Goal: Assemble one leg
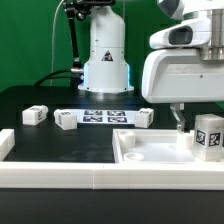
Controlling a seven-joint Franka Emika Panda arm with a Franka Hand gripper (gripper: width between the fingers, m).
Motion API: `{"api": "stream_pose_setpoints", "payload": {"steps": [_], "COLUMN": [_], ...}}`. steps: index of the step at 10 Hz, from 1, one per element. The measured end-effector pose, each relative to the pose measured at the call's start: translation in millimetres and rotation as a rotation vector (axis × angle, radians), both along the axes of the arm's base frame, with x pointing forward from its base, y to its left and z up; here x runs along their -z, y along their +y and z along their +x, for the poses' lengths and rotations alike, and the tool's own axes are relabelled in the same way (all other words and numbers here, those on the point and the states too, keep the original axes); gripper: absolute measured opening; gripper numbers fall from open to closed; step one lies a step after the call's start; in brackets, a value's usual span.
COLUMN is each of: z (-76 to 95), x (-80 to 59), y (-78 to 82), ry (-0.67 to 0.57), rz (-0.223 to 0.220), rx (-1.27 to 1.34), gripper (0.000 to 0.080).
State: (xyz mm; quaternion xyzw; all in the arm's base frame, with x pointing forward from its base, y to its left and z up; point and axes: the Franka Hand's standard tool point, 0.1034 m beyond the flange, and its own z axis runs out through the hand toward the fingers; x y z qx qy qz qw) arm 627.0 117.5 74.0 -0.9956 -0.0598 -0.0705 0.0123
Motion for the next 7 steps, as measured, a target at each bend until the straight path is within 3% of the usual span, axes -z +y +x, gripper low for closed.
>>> {"api": "stream_pose_setpoints", "payload": {"steps": [3,5,6,7], "z": [0.6,1.1,1.0,0.9], "x": [0.1,-0.2,-0.1,0.0], "y": [1.1,0.6,0.9,0.8], "ry": [-0.014,-0.017,-0.016,-0.015], "rz": [-0.025,-0.025,-0.021,-0.02], "rx": [-0.105,-0.105,-0.088,-0.074], "gripper": [0.0648,0.0391,0.0391,0.029]}}
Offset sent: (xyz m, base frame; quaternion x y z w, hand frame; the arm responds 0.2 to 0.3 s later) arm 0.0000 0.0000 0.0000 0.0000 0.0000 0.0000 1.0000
